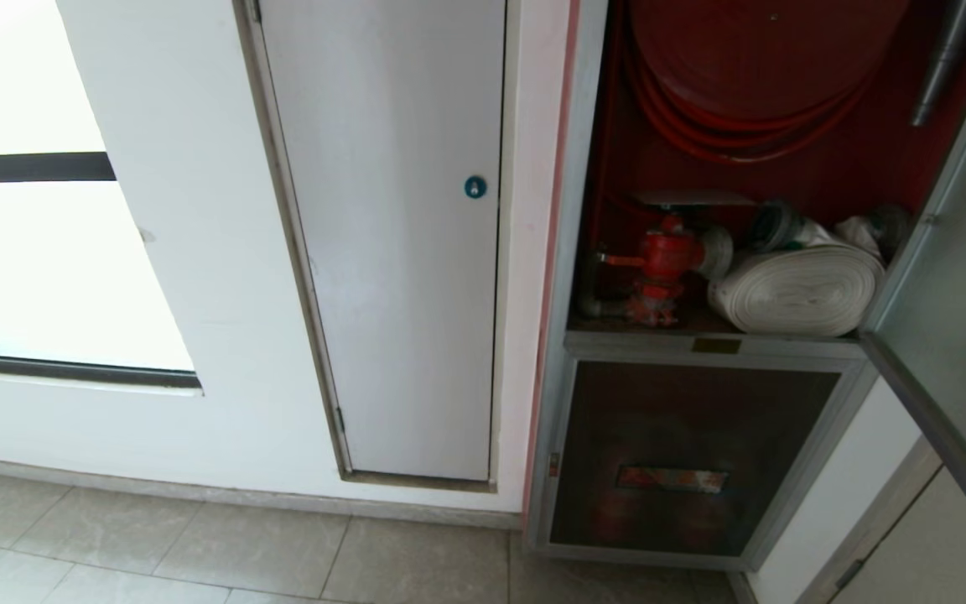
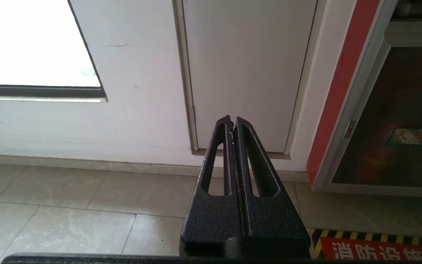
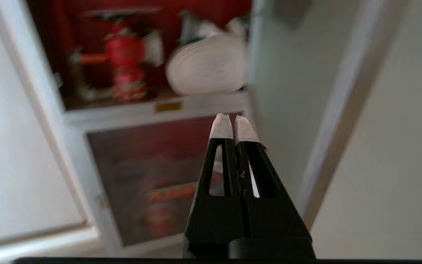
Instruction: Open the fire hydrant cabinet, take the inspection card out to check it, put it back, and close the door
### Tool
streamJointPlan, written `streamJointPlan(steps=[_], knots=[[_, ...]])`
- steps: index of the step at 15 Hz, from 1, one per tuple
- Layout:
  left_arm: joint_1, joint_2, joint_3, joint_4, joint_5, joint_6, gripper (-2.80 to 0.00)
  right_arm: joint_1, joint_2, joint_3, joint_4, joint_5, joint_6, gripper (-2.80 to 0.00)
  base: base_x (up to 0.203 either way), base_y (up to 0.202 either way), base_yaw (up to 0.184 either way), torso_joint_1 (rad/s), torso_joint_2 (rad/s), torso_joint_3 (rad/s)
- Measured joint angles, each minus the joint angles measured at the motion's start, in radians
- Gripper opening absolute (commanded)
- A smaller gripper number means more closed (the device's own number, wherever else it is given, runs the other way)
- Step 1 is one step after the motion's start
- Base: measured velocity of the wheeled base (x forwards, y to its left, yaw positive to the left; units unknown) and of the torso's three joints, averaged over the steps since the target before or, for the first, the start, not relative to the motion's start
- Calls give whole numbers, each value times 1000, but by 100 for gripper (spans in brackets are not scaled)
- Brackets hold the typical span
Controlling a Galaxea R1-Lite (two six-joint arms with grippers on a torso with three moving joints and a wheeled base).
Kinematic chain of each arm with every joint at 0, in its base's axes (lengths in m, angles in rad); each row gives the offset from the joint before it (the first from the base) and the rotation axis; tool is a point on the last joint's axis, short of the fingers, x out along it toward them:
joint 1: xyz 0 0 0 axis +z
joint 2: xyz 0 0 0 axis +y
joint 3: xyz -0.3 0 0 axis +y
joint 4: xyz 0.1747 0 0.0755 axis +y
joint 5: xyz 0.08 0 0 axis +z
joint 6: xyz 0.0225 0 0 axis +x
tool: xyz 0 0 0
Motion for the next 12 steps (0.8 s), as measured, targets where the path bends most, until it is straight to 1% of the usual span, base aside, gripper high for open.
streamJointPlan(steps=[2,4,6,9,12], knots=[[0,0,0,0,0,0,-280,-20,60,-38,-60,-65,-3,-280,0,0,0,0,0,0],[-1,0,0,0,0,0,-280,-83,122,-69,-99,-112,0,-280,0,0,0,0,0,0],[-1,0,0,0,0,0,-280,-147,173,-85,-171,-148,1,-280,0,0,0,0,0,0],[-1,0,0,0,1,0,-280,-263,231,-89,-198,-156,13,-280,0,0,0,0,0,0],[-1,0,0,0,0,0,-280,-408,275,-61,-232,-153,74,-280,0,0,0,0,0,0]])
